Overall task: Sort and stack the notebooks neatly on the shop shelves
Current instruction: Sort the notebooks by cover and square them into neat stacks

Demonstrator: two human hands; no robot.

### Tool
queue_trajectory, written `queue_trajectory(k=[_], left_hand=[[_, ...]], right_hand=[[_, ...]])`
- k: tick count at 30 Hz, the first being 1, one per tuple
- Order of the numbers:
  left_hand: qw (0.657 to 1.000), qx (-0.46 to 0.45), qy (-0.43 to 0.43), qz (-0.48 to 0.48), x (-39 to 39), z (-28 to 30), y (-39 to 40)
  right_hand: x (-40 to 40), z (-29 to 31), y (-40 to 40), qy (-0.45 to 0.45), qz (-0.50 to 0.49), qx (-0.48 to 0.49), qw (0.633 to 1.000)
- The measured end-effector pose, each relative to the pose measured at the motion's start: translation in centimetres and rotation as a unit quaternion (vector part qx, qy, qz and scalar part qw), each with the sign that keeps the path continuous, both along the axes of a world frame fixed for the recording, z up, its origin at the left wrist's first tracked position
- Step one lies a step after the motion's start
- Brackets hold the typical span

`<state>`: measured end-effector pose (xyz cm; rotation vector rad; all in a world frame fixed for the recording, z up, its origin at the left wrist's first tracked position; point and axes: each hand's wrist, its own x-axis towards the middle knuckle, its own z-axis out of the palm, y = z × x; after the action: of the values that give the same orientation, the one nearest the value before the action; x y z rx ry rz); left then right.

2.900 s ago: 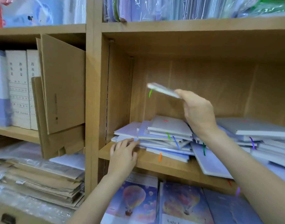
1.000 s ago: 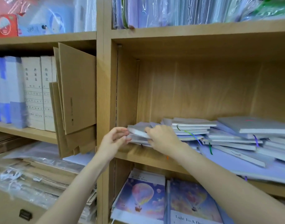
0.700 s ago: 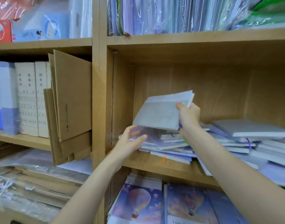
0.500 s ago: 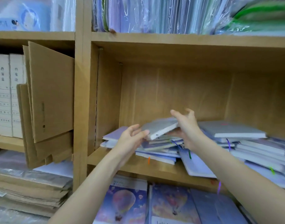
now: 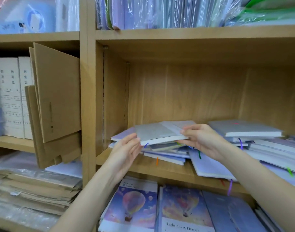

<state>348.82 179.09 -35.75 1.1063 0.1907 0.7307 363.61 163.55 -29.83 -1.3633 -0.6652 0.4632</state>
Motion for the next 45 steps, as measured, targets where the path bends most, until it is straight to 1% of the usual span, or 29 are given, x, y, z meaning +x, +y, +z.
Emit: queue_trajectory(k=[3,5,8,10,12,13,15,17,19,20,22,24,26,27,28,29,30,31,32,33,35,37,38,39,40,41,43,44,45], left_hand=[[0.998,0.071,-0.003,0.001,0.7,2.5,-0.2],[0.993,0.119,-0.02,0.002,1.7,4.9,-0.6],[0.987,0.155,-0.032,0.009,3.8,8.2,-1.4],[0.985,0.172,-0.015,0.027,5.2,8.6,-1.0],[0.976,0.208,0.03,0.061,5.7,7.1,-0.1],[0.966,0.231,0.073,0.086,5.8,5.8,0.5],[0.939,0.276,0.157,0.134,5.6,3.0,1.6],[0.914,0.309,0.207,0.162,5.3,0.6,2.5],[0.886,0.347,0.247,0.183,4.7,-1.1,3.2],[0.869,0.366,0.266,0.198,4.4,-1.8,3.5],[0.825,0.407,0.302,0.248,3.8,-2.9,3.9],[0.778,0.449,0.321,0.299,3.2,-3.9,3.8],[0.744,0.489,0.32,0.323,2.8,-4.8,3.3],[0.735,0.501,0.318,0.328,2.7,-5.2,2.9],[0.733,0.503,0.315,0.333,2.6,-5.5,2.7],[0.739,0.493,0.312,0.337,2.4,-5.6,2.4],[0.75,0.477,0.31,0.339,2.2,-5.7,2.2],[0.762,0.46,0.308,0.337,2.0,-5.6,2.1],[0.769,0.451,0.309,0.332,1.8,-5.5,2.2],[0.767,0.452,0.316,0.328,1.5,-5.3,2.4],[0.744,0.476,0.34,0.323,1.0,-4.9,3.1],[0.739,0.485,0.351,0.309,0.5,-4.4,4.0],[0.739,0.488,0.355,0.3,0.4,-4.2,4.4],[0.736,0.497,0.356,0.292,0.4,-4.0,4.9],[0.728,0.512,0.355,0.287,0.5,-3.7,5.3],[0.715,0.533,0.351,0.284,0.8,-3.5,5.9],[0.674,0.592,0.337,0.288,1.6,-2.8,6.8],[0.652,0.623,0.327,0.284,2.1,-2.4,7.2],[0.634,0.65,0.317,0.274,2.6,-2.1,7.4]], right_hand=[[0.2,1.1,-0.5,0.021,-0.004,0.047,0.999],[0.7,2.6,-0.8,0.047,-0.016,0.123,0.991],[1.6,4.8,-1.4,0.078,-0.043,0.229,0.969],[2.3,5.7,-1.8,0.056,-0.079,0.23,0.968],[3.2,5.3,-1.8,-0.01,-0.144,0.164,0.976],[3.8,4.6,-1.6,-0.062,-0.183,0.105,0.976],[5.2,2.6,-0.9,-0.171,-0.235,-0.03,0.956],[6.1,1.0,-0.7,-0.232,-0.232,-0.127,0.936],[6.1,0.3,-0.9,-0.288,-0.224,-0.191,0.911],[6.1,0.2,-1.1,-0.33,-0.229,-0.217,0.89],[5.9,0.2,-1.2,-0.435,-0.248,-0.246,0.83],[5.0,0.0,-0.8,-0.561,-0.253,-0.22,0.757],[4.0,-0.4,0.1,-0.667,-0.206,-0.188,0.691],[3.6,-0.8,0.8,-0.713,-0.173,-0.176,0.656],[3.0,-1.0,1.7,-0.745,-0.137,-0.188,0.625],[2.1,-1.2,2.5,-0.766,-0.099,-0.223,0.595],[1.3,-1.4,3.4,-0.779,-0.061,-0.269,0.562],[0.6,-1.7,4.5,-0.794,-0.042,-0.31,0.521],[0.1,-2.0,5.5,-0.809,-0.043,-0.344,0.475],[-0.2,-2.4,6.5,-0.818,-0.051,-0.373,0.435],[-0.8,-2.7,8.2,-0.832,-0.06,-0.393,0.387],[-0.7,-3.3,9.3,-0.848,-0.077,-0.401,0.338],[-0.6,-3.2,9.5,-0.856,-0.09,-0.382,0.336],[-0.6,-2.7,9.3,-0.864,-0.102,-0.354,0.344],[-0.2,-2.5,9.1,-0.858,-0.101,-0.351,0.362],[0.4,-2.3,8.7,-0.847,-0.099,-0.347,0.39],[1.7,-1.4,7.6,-0.824,-0.112,-0.318,0.456],[2.0,-0.8,7.0,-0.811,-0.146,-0.301,0.479],[2.3,-0.4,6.5,-0.801,-0.185,-0.299,0.484]])
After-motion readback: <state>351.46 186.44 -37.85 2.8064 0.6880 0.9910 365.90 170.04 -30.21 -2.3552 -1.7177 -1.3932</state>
